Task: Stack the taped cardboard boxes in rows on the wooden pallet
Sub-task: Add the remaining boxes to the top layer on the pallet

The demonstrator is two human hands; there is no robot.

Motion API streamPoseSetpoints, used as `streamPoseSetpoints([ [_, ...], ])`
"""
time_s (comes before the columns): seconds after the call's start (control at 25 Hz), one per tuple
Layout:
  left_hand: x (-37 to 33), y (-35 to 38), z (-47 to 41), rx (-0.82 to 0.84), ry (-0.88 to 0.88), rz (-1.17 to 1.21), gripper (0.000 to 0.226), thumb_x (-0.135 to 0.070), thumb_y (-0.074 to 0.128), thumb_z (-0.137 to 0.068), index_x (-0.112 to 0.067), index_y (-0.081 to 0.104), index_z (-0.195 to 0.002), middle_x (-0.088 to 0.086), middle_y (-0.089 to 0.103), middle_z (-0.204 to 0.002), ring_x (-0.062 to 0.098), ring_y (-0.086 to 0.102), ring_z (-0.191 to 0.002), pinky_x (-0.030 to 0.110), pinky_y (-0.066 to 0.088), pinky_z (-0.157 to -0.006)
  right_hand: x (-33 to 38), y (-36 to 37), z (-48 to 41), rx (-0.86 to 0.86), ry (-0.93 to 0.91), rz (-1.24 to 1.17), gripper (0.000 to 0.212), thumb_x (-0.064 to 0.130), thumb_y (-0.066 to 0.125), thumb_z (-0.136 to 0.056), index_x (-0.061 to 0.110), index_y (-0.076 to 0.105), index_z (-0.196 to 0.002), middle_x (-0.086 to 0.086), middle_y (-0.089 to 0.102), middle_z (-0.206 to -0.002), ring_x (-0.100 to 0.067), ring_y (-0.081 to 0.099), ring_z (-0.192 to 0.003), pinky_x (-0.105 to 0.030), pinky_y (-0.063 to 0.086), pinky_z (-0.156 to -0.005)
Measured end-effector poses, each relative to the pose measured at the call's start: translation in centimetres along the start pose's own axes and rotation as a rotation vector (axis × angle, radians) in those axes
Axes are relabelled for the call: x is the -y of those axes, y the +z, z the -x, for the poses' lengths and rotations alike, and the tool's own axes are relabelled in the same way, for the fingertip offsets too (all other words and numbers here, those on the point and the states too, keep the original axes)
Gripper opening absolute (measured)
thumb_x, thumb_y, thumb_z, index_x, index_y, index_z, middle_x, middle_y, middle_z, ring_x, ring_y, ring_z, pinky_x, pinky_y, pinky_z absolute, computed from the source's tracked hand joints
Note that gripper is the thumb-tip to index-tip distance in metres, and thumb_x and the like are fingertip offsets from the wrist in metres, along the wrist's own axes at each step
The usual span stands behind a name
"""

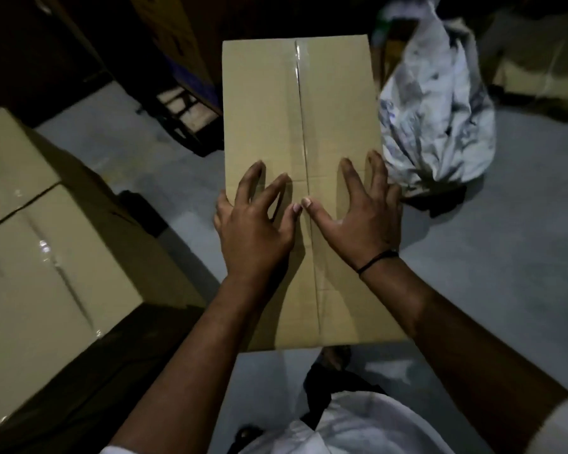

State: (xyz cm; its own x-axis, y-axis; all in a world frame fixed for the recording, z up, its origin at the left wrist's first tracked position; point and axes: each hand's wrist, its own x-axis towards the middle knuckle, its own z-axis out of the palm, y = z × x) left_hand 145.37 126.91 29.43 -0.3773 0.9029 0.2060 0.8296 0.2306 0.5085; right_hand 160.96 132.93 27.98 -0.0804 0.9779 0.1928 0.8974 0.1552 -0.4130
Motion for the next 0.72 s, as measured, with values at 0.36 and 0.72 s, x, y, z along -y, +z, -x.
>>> streamPoseSetpoints([
  [0.36, 14.3, -25.0, 19.3, -0.410, -0.235, -0.233, 0.056, -0.062, 0.057, -0.089, -0.050, 0.050, -0.143, -0.020, 0.028, -0.164, 0.036, 0.027, -0.150, 0.059, 0.033, -0.115, 24.2, -3.6, 18.6, 0.028, -0.520, -0.257, 0.086, 0.082, 0.047, -0.086, 0.036, 0.035, -0.157, -0.004, 0.018, -0.167, -0.034, 0.035, -0.137, -0.046, 0.042, -0.104],
  [0.72, 26.1, -40.7, 43.5, -0.648, -0.636, -0.461, 0.057, -0.065, 0.058, -0.084, -0.047, 0.056, -0.138, -0.016, 0.039, -0.159, 0.039, 0.033, -0.145, 0.060, 0.038, -0.109, 42.3, -2.3, 42.9, 0.302, -0.923, -0.458, 0.085, 0.084, 0.048, -0.084, 0.038, 0.034, -0.155, 0.002, 0.017, -0.167, -0.032, 0.040, -0.133, -0.045, 0.045, -0.102],
])
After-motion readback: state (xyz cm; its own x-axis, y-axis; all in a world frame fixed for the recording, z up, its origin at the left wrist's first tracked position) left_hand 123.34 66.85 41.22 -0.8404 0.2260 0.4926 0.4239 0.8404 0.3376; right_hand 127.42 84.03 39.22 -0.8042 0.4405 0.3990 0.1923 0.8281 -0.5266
